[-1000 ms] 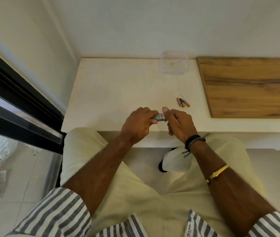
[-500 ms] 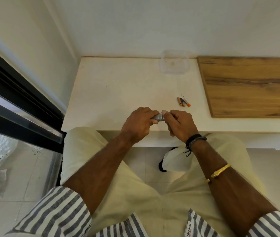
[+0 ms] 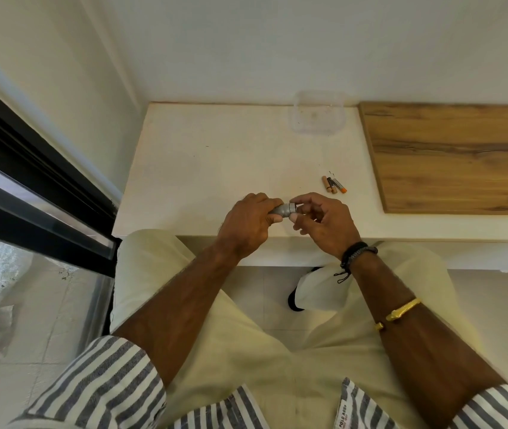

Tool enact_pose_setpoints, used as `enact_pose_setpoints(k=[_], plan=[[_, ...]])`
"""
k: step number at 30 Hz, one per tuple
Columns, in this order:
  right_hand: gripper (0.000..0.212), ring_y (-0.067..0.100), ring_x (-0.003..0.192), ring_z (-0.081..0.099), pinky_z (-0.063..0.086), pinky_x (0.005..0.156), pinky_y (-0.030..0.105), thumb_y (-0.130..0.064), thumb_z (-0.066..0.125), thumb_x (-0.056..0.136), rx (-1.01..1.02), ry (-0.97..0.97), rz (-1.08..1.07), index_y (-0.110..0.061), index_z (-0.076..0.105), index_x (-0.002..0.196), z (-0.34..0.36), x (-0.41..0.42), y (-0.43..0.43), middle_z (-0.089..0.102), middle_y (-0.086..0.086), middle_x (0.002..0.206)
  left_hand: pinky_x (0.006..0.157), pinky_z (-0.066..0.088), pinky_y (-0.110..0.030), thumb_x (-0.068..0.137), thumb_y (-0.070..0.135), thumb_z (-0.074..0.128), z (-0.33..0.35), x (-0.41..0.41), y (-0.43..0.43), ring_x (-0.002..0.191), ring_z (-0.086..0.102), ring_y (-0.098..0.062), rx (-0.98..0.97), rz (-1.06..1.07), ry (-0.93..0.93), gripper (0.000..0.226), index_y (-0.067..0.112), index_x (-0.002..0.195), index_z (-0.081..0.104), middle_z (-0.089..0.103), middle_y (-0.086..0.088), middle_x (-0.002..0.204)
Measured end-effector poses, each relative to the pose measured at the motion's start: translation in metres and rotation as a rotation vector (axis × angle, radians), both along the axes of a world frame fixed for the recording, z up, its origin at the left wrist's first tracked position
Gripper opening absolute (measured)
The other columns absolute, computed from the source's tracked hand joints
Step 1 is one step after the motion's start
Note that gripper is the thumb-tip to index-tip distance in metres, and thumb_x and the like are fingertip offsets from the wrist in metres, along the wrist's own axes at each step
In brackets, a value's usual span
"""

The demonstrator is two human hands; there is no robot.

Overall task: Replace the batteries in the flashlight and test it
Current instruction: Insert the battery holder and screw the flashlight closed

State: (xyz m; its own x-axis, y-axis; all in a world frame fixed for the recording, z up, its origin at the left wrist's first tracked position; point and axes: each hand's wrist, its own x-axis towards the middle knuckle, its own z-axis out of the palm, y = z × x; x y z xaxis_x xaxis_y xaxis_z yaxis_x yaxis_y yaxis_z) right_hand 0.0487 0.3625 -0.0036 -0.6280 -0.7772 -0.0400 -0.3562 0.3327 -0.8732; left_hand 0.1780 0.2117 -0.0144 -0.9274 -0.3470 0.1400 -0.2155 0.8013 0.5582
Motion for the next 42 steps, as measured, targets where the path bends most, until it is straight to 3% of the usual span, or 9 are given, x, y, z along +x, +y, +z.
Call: enact_pose_setpoints(k=[3, 7, 9, 12, 14, 19, 27, 32, 42], plan=[[0.020, 0.011, 0.065, 0.074, 0.062, 0.065, 0.027, -0.032, 0.069, 0.096, 0.029, -0.014, -0.043, -0.013, 0.072, 0.103, 0.001, 0.000, 0.000, 0.076, -0.001, 0.079, 0.076, 0.044, -0.032, 0.099, 0.026, 0.052, 0.001, -0.001, 0.001, 0.088, 0.050, -0.017, 0.006, -0.013, 0.015, 0.025, 0.018, 0.121, 0.063, 0.065, -0.003, 0.100], [0.045, 0.011, 0.047, 0.067, 0.054, 0.051, 0.019, -0.054, 0.055, 0.098, 0.100, -0.006, -0.074, -0.017, 0.068, 0.077, 0.001, 0.001, 0.001, 0.070, 0.000, 0.059, 0.076, 0.041, -0.029, 0.099, 0.025, 0.054, 0.002, -0.001, 0.004, 0.088, 0.051, -0.017, -0.001, -0.043, 0.036, 0.027, 0.015, 0.122, 0.063, 0.067, -0.005, 0.102], [0.048, 0.013, 0.048, 0.067, 0.056, 0.052, 0.022, -0.056, 0.052, 0.099, 0.089, -0.044, -0.090, -0.017, 0.069, 0.077, 0.000, 0.002, 0.001, 0.070, 0.002, 0.059, 0.076, 0.042, -0.030, 0.099, 0.025, 0.054, 0.003, -0.001, 0.003, 0.089, 0.051, -0.018, -0.002, -0.039, 0.035, 0.028, 0.014, 0.123, 0.063, 0.066, -0.006, 0.103], [0.031, 0.014, 0.067, 0.075, 0.063, 0.061, 0.030, -0.044, 0.063, 0.098, 0.019, -0.097, -0.041, -0.017, 0.069, 0.110, 0.000, -0.001, -0.001, 0.076, 0.001, 0.088, 0.076, 0.044, -0.032, 0.100, 0.024, 0.053, 0.002, -0.001, 0.003, 0.091, 0.052, -0.019, 0.009, -0.019, 0.023, 0.027, 0.015, 0.123, 0.062, 0.066, -0.006, 0.104], [0.033, 0.016, 0.077, 0.076, 0.064, 0.067, 0.030, -0.028, 0.073, 0.093, -0.015, -0.056, 0.019, -0.019, 0.065, 0.124, 0.000, -0.003, -0.001, 0.074, 0.002, 0.104, 0.076, 0.044, -0.032, 0.100, 0.024, 0.051, 0.001, 0.000, 0.002, 0.091, 0.052, -0.019, 0.019, -0.005, 0.014, 0.027, 0.014, 0.123, 0.063, 0.065, -0.006, 0.104], [0.027, 0.018, 0.079, 0.075, 0.065, 0.072, 0.036, -0.014, 0.075, 0.091, -0.036, 0.033, 0.035, -0.015, 0.070, 0.118, 0.000, -0.001, 0.000, 0.075, 0.006, 0.103, 0.076, 0.046, -0.034, 0.100, 0.027, 0.051, -0.001, 0.000, 0.001, 0.089, 0.051, -0.018, 0.038, -0.003, -0.009, 0.026, 0.016, 0.121, 0.064, 0.065, -0.004, 0.100], [0.026, 0.016, 0.064, 0.074, 0.065, 0.068, 0.042, -0.034, 0.065, 0.098, 0.040, 0.030, -0.029, -0.010, 0.070, 0.105, 0.002, 0.002, -0.001, 0.075, 0.005, 0.081, 0.074, 0.039, -0.028, 0.098, 0.025, 0.054, -0.002, 0.000, 0.002, 0.086, 0.047, -0.014, 0.012, -0.035, 0.003, 0.024, 0.017, 0.118, 0.065, 0.066, -0.002, 0.098], [0.032, 0.020, 0.079, 0.075, 0.064, 0.072, 0.039, -0.030, 0.076, 0.091, 0.005, 0.044, 0.029, -0.015, 0.068, 0.118, 0.004, 0.001, 0.001, 0.075, 0.005, 0.098, 0.074, 0.046, -0.032, 0.099, 0.023, 0.051, -0.006, -0.003, 0.002, 0.086, 0.051, -0.015, 0.063, -0.012, -0.004, 0.022, 0.018, 0.117, 0.063, 0.066, -0.002, 0.099], [0.024, 0.026, 0.079, 0.071, 0.062, 0.075, 0.045, -0.022, 0.079, 0.087, 0.024, 0.122, 0.040, -0.010, 0.071, 0.107, 0.004, 0.003, -0.001, 0.074, 0.007, 0.088, 0.071, 0.050, -0.039, 0.094, 0.035, 0.051, -0.010, -0.005, -0.003, 0.081, 0.050, -0.014, 0.074, -0.017, -0.021, 0.026, 0.022, 0.109, 0.067, 0.066, 0.002, 0.091]])
